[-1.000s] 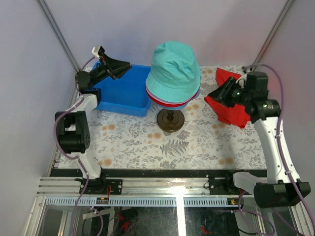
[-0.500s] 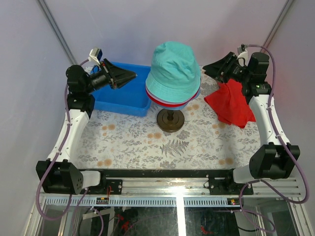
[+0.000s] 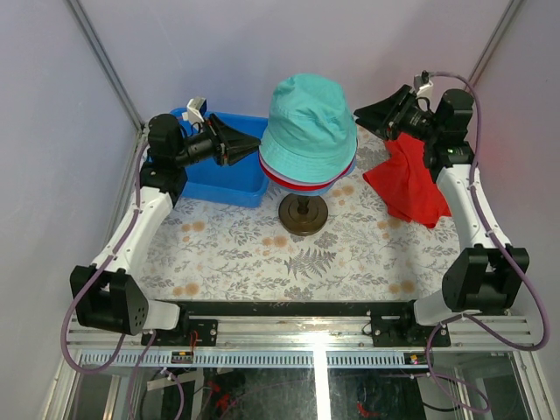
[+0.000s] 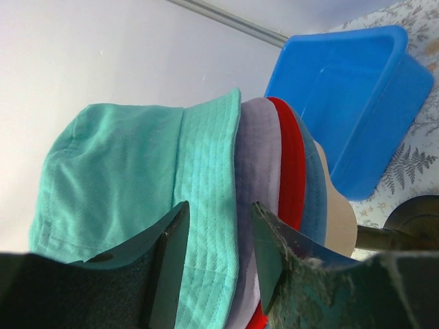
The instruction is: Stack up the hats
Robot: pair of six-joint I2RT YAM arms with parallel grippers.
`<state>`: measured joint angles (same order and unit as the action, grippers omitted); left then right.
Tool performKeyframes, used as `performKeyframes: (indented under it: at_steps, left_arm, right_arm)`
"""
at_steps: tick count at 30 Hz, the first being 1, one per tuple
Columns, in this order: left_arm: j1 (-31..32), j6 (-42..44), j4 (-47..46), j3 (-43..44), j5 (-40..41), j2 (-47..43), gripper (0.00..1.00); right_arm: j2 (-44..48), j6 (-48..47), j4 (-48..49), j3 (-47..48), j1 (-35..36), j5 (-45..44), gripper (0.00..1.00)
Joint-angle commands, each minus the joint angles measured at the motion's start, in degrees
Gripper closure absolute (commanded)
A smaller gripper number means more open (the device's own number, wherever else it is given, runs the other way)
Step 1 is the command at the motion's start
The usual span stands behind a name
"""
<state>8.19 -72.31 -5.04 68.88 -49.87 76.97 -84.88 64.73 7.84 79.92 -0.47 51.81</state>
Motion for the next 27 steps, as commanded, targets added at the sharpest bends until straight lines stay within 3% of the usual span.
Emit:
performKeyframes:
  at_steps: [1,9,12,15,17,27]
  left_arm:
    - [0.77,0.95,0.52,3.21,0.91,0.73,0.73]
    - [0.94,0.86,0.26,3.56,0.51,1.81,0.73]
    - [0.96,0.86,0.03,3.56,0.30,2.18,0.73]
    - [1.04,0.85,-0.33,3.49,0.12,2.63,0.73]
    - [0.99,0.63,-0.96,3.16,-0.04,2.75,0.73]
    - [1.61,-1.80,-2.99,2.14,-0.57,2.09,0.70]
  right_arm:
    - [-1.16,1.29,3.52,2.86,1.81,1.82,0.52]
    - [-2.91,1.93,3.52,5.06,3.92,1.24,0.58]
    - [-3.16,2.57,3.67,5.60,4.16,1.20,0.71]
    - [-3.27,2.80,3.32,5.56,4.14,1.27,0.91]
    - [-3.05,2.55,2.63,4.73,4.16,1.18,0.97]
    - [-1.46,-0.66,-0.90,1.54,4.15,0.59,1.00]
